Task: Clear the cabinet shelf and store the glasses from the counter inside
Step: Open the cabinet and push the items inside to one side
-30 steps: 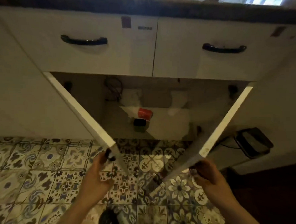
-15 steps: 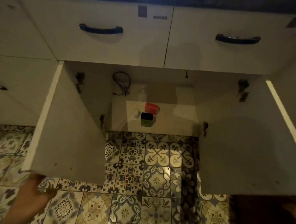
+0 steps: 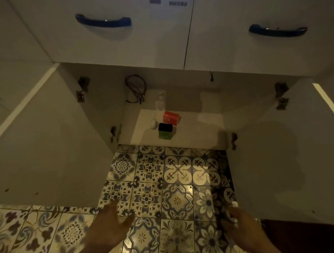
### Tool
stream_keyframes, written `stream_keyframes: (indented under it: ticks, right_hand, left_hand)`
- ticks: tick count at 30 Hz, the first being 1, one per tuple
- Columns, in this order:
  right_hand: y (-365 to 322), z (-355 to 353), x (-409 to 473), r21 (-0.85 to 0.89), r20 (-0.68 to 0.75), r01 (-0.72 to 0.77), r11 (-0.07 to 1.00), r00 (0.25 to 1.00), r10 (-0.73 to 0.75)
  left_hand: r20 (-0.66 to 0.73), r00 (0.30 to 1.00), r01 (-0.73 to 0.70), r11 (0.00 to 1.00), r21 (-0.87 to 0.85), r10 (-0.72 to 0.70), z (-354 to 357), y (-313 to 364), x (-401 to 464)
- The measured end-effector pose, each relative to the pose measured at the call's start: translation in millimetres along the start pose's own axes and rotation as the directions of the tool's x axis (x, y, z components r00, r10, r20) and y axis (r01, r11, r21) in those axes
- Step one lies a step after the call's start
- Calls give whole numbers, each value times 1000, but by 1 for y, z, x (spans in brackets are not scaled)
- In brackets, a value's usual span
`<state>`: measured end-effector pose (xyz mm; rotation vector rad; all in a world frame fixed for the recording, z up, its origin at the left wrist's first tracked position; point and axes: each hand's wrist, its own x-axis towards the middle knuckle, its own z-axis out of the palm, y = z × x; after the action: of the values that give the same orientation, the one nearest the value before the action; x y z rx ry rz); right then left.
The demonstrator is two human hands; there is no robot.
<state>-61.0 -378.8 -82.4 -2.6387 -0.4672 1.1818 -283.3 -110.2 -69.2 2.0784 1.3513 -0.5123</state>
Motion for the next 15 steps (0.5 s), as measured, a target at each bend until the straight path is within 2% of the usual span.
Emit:
stream_keyframes:
  ticks: [2, 4, 6, 8, 11, 13, 15]
  right_hand:
    - [-44, -14, 12, -86, 22, 135, 987, 991, -134]
    - [-84, -33, 26, -164, 26, 276, 947, 961, -275]
    - [-117, -56, 36, -234, -33, 342, 910, 933, -359]
    - [-145, -78, 42, -229, -149, 416, 880, 878, -454]
    - [-168, -98, 51, -205, -320, 451, 868, 808, -495]
    - [-172, -100, 57, -246, -349, 449, 859, 785, -511]
    - [-174, -94, 67, -280, -340, 451, 847, 779, -527]
  left_hand:
    - [51, 986, -160, 983, 86, 156, 1, 50, 13]
    - [17, 949, -315, 941, 127, 315, 0, 96, 28]
    - [-34, 903, -412, 887, 209, 428, -12, 133, 42]
    - [-101, 851, -486, 846, 219, 515, -27, 163, 53]
    - [-195, 786, -529, 802, 278, 586, -46, 188, 67]
    - [-234, 764, -534, 793, 293, 601, -52, 191, 79]
    - [-215, 775, -523, 794, 311, 594, -51, 186, 92]
